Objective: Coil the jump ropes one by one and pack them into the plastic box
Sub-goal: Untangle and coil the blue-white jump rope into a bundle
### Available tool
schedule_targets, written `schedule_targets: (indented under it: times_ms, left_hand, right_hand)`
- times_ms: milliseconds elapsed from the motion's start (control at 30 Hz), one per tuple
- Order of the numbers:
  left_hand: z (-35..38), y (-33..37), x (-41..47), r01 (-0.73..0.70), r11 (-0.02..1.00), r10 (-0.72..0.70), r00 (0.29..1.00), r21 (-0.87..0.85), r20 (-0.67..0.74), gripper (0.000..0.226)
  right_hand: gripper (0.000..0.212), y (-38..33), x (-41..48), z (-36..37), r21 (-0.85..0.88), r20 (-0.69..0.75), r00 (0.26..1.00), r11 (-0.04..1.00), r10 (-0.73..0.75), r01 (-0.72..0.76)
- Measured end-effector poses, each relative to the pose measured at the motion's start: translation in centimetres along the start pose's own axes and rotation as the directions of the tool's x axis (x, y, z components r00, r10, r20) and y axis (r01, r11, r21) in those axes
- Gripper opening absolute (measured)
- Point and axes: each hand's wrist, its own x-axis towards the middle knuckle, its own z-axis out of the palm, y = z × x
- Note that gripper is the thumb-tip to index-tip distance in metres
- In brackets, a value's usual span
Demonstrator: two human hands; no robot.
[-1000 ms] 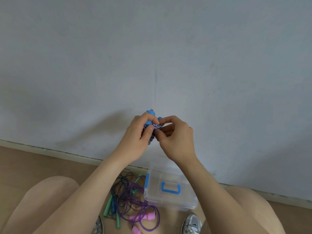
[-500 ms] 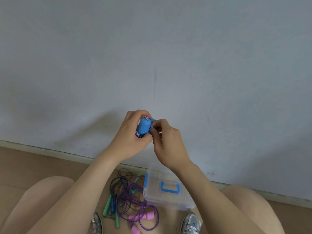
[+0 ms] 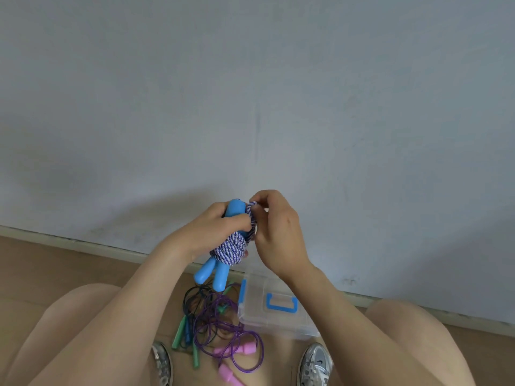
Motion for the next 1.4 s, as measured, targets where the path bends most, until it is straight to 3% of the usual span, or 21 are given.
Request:
schedule_targets:
  times_ms: [100,200,367,500,567,700,867,967,1033,1067,1133,1233,1400]
  left_hand:
    - [0.4,0.3,-0.2,0.080,0.996,-0.078,0.995,-0.032,0.067,0.016]
    - [0.3,0.2,-0.1,0.126,0.990,-0.115,0.983,-0.069,0.144,0.023]
    - [0.2,-0.1,0.0,0.060,0.981,-0.042,0.995,-0.186,0.095,0.032]
    - [0.4,-0.7,0.6,0.026,0.995,-0.023,0.999,-0.092,0.043,0.012]
    - [0.5,-1.0,0.7,0.028,0.999,-0.025,0.997,-0.036,0.068,0.018]
    - [0.9,-1.2,0.8,0.001,0.999,-0.003,0.998,0.040,0.067,0.035]
    - [1.6,-2.0,1.3,-0.090,0.981,0.083,0.996,0.174,0.042,0.020]
    - [2.7,-2.6,1.8,-0.207,0.914,0.226,0.974,0.350,-0.016,0.010]
    - [3.4,-3.0,2.1,-0.226,0.891,0.275,0.959,0.394,-0.073,0.012]
    - [3.7,-3.2,2.3,-0.226,0.886,0.288,0.953,0.405,-0.096,0.015]
    - [4.2,-3.5,2.7,-0.208,0.872,0.288,0.950,0.443,-0.123,0.019]
    - [4.6,-3.6,3.1,-0.179,0.845,0.277,0.953,0.505,-0.126,0.022]
    - [5.9,-3.7,3.6,-0.179,0.869,0.228,0.972,0.462,-0.054,0.026]
  right_hand:
    - [0.012,-0.1,0.5,-0.3,0.185,-0.038,0.969,0.955,0.243,-0.232]
    - [0.013,0.1,0.6,-0.2,0.211,-0.068,0.945,0.931,0.319,-0.299]
    - [0.011,0.3,1.5,-1.3,0.256,0.127,0.975,0.944,0.182,-0.209]
    - [0.019,0.7,1.4,-2.6,0.199,0.310,0.946,0.967,0.093,-0.160]
    - [0.020,1.3,1.3,-2.8,0.121,0.367,0.928,0.986,0.065,-0.116]
    - [0.014,1.9,1.0,-3.3,0.151,0.367,0.924,0.973,0.107,-0.173]
    - [0.012,2.3,0.5,-4.6,0.156,0.400,0.909,0.969,0.117,-0.194]
    - [0.018,3.1,0.3,-5.2,0.034,0.346,0.917,0.974,0.201,-0.226]
    - [0.012,3.6,0.0,-5.2,-0.056,0.324,0.917,0.972,0.234,-0.228]
    - [0.020,3.6,-0.2,-5.2,-0.090,0.322,0.920,0.974,0.224,-0.206]
    - [0.028,3.6,-0.5,-5.2,-0.075,0.361,0.912,0.981,0.195,-0.180]
    - [0.019,3.9,-0.8,-5.6,0.017,0.416,0.893,0.980,0.172,-0.196]
    - [0.004,5.5,-1.4,-5.8,-0.010,0.322,0.935,0.988,0.146,-0.151]
